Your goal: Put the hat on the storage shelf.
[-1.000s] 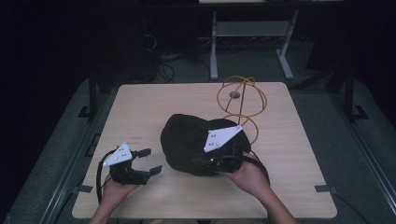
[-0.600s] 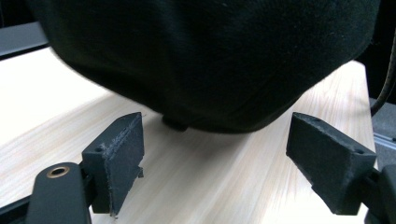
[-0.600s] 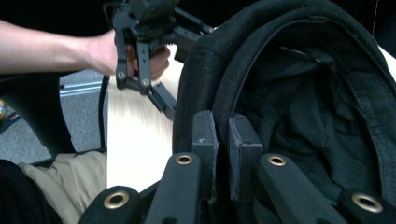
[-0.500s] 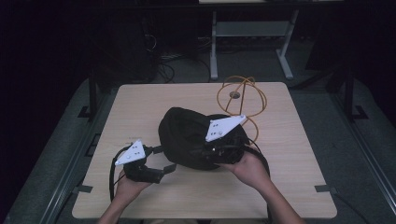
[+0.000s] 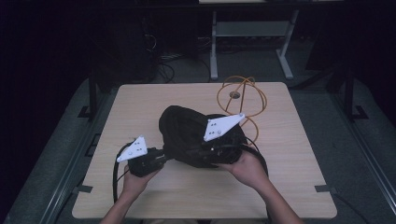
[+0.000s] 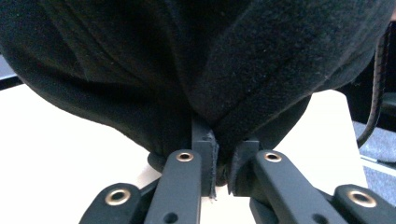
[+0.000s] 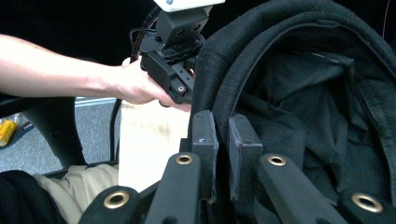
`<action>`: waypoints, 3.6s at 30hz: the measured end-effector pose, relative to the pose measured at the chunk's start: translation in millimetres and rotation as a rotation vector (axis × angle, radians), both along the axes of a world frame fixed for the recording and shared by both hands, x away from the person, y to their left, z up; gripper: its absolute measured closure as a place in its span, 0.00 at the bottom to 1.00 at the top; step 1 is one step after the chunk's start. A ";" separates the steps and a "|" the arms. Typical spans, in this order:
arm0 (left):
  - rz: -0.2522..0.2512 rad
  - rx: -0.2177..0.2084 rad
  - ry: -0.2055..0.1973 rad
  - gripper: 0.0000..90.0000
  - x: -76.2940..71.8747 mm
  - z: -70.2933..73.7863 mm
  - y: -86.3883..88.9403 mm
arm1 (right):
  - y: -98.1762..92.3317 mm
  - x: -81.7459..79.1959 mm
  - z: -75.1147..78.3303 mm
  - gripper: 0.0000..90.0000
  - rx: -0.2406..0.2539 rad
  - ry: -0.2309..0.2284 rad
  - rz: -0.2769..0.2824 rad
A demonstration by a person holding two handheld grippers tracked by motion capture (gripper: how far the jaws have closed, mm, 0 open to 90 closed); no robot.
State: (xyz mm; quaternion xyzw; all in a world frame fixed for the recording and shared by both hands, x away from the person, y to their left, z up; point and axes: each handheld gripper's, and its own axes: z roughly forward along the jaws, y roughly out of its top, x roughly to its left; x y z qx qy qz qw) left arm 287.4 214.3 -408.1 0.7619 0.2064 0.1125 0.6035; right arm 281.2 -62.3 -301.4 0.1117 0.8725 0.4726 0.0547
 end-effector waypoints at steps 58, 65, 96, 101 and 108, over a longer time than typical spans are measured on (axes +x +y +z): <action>0.056 0.059 -0.071 0.96 27.6 128.0 16.5 | -152.3 -9.0 -95.0 0.32 0.077 0.085 -0.363; 0.050 0.044 -0.060 0.96 37.5 136.9 16.1 | -174.1 -11.3 -110.7 0.30 0.043 0.105 -0.413; 0.018 0.014 -0.006 0.96 96.5 165.9 -9.0 | -214.9 -15.9 -129.8 0.29 0.071 0.095 -0.515; 0.009 -0.003 0.000 0.96 106.9 172.9 -17.7 | -217.0 -14.2 -129.3 0.29 0.084 0.094 -0.531; -0.009 -0.008 -0.001 0.96 122.1 184.9 -36.8 | -217.7 -13.5 -129.6 0.29 0.076 0.083 -0.533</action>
